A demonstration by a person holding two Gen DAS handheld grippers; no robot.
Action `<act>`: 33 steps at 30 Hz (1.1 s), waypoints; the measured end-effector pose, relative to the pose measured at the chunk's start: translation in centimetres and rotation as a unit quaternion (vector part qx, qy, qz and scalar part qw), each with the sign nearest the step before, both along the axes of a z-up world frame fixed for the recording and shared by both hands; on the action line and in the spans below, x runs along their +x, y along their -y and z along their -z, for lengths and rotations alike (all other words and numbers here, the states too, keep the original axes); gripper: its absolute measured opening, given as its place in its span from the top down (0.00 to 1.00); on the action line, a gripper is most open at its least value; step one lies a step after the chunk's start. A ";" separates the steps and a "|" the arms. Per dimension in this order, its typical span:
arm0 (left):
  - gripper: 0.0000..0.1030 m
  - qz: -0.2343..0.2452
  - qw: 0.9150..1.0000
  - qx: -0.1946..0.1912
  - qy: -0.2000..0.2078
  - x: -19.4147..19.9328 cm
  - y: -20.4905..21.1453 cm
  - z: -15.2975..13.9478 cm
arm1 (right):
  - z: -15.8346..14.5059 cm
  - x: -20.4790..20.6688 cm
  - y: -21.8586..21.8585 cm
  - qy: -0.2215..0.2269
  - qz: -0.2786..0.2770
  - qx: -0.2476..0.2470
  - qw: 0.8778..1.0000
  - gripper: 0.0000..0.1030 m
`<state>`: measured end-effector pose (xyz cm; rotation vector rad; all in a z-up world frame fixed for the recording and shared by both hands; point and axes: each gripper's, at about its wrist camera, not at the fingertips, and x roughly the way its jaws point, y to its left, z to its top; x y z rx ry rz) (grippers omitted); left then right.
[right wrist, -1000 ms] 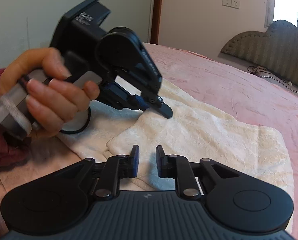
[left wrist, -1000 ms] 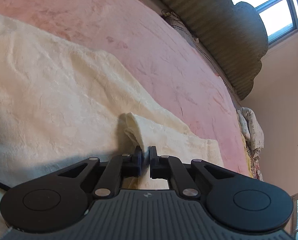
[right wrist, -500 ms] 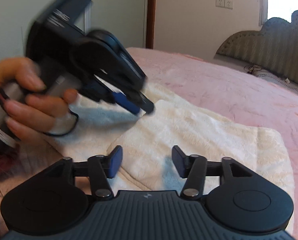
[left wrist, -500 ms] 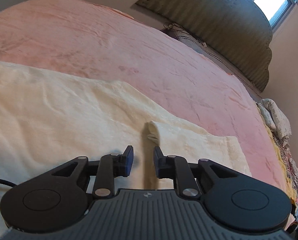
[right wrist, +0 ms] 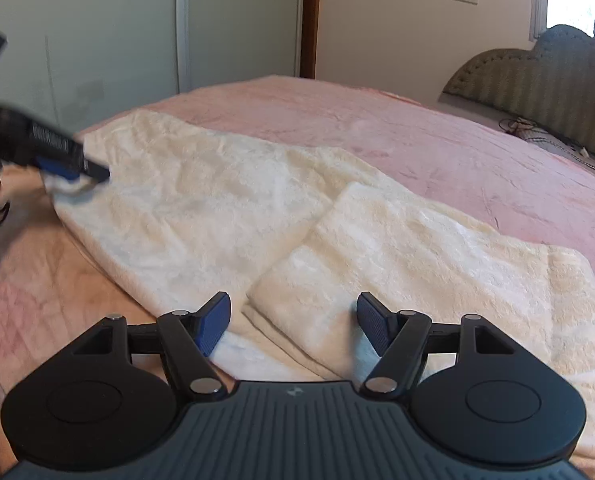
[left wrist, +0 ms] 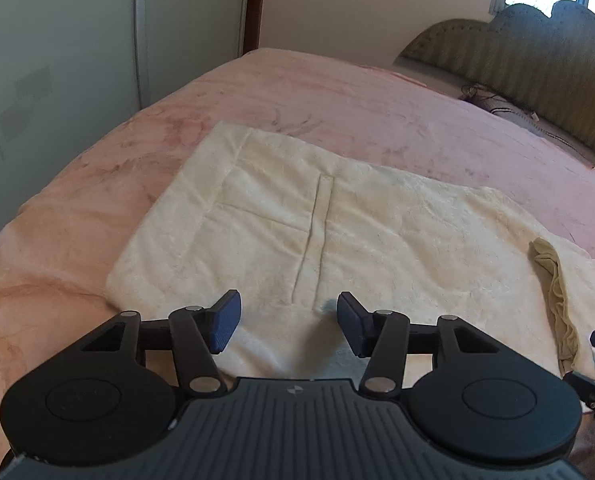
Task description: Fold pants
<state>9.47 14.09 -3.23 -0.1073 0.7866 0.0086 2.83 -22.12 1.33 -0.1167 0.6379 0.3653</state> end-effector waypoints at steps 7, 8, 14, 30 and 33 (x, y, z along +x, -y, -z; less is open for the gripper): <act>0.43 -0.037 0.998 -0.031 0.036 -1.7 -2.3 -2.2 | -2.5 -0.4 -5.6 0.048 -0.103 -0.036 0.993 0.33; 0.43 -0.050 0.997 -0.038 0.035 -1.8 -2.8 -2.5 | -2.6 -0.3 -6.8 0.051 -0.124 -0.050 0.990 0.33; 0.35 -0.099 0.989 -0.114 0.002 -3.2 -6.5 -2.7 | -2.4 -0.1 -14.8 0.083 -0.247 -0.123 0.958 0.33; 0.19 -0.081 0.917 -0.387 -0.062 0.4 -9.2 2.6 | -0.4 0.3 -22.1 0.154 -0.282 -0.234 0.918 0.83; 0.19 -0.085 0.914 -0.393 -0.051 2.2 -9.3 2.6 | -3.8 3.2 -18.8 0.076 -0.258 -0.078 0.960 0.84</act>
